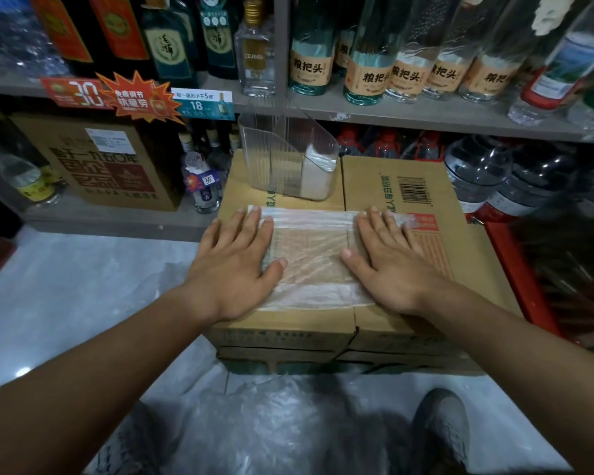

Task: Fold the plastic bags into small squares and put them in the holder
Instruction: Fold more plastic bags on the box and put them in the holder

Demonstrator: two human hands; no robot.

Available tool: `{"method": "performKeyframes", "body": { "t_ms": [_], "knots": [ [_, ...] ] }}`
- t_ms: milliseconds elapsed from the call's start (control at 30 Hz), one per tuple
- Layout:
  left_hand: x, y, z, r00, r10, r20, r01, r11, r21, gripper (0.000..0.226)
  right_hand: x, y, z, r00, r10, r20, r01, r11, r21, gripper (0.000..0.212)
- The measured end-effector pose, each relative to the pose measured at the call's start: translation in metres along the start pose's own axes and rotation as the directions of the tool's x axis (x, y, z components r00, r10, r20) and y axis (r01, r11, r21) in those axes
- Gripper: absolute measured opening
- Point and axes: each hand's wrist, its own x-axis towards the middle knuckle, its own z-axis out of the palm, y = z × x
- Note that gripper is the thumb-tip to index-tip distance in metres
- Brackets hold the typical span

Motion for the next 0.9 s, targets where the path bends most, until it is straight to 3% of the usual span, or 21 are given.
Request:
{"method": "performKeyframes", "body": {
  "t_ms": [133,200,267,333,400,467,533,667,767,900],
  "knots": [
    [-0.001,0.000,-0.001,1.000,0.002,-0.023,-0.003,0.999,-0.043,0.080,-0.007,0.011,-0.006,0.996,0.034,-0.085,-0.024,0.992,0.121,0.077],
    [-0.004,0.000,-0.006,0.999,0.003,-0.042,-0.011,0.984,-0.177,0.075,-0.011,0.010,-0.010,0.978,0.017,-0.206,0.025,0.980,0.197,0.071],
    [-0.007,-0.004,-0.009,0.994,-0.022,-0.102,-0.022,0.912,-0.411,0.072,-0.015,0.005,-0.014,0.952,-0.019,-0.304,0.080,0.979,0.188,0.063],
    [-0.011,-0.007,-0.013,0.984,-0.091,-0.152,-0.027,0.771,-0.637,0.064,-0.021,-0.005,-0.015,0.942,-0.047,-0.333,0.104,0.983,0.154,0.058],
    [-0.017,-0.009,-0.016,0.970,-0.138,-0.198,-0.042,0.711,-0.702,0.047,-0.031,-0.018,-0.011,0.944,-0.085,-0.319,0.134,0.982,0.136,0.056],
    [-0.024,-0.009,-0.016,0.944,-0.124,-0.307,-0.086,0.804,-0.588,0.029,-0.043,-0.034,-0.001,0.949,-0.158,-0.274,0.197,0.973,0.121,0.057],
    [-0.034,-0.006,-0.016,0.931,-0.058,-0.360,-0.114,0.891,-0.439,0.033,-0.057,-0.049,0.010,0.945,-0.239,-0.222,0.263,0.961,0.084,0.059],
    [-0.048,-0.003,-0.007,0.969,0.045,-0.245,-0.108,0.962,-0.250,0.057,-0.077,-0.058,0.033,0.933,-0.320,-0.162,0.313,0.947,-0.067,0.067],
    [-0.051,-0.011,0.003,0.982,0.100,-0.162,-0.127,0.978,-0.166,0.069,-0.081,-0.044,0.046,0.948,-0.288,-0.134,0.272,0.954,-0.124,0.076],
    [-0.052,-0.014,0.008,0.986,0.097,-0.133,-0.115,0.984,-0.133,0.070,-0.085,-0.023,0.050,0.971,-0.214,-0.107,0.198,0.970,-0.144,0.080]
  ]
}}
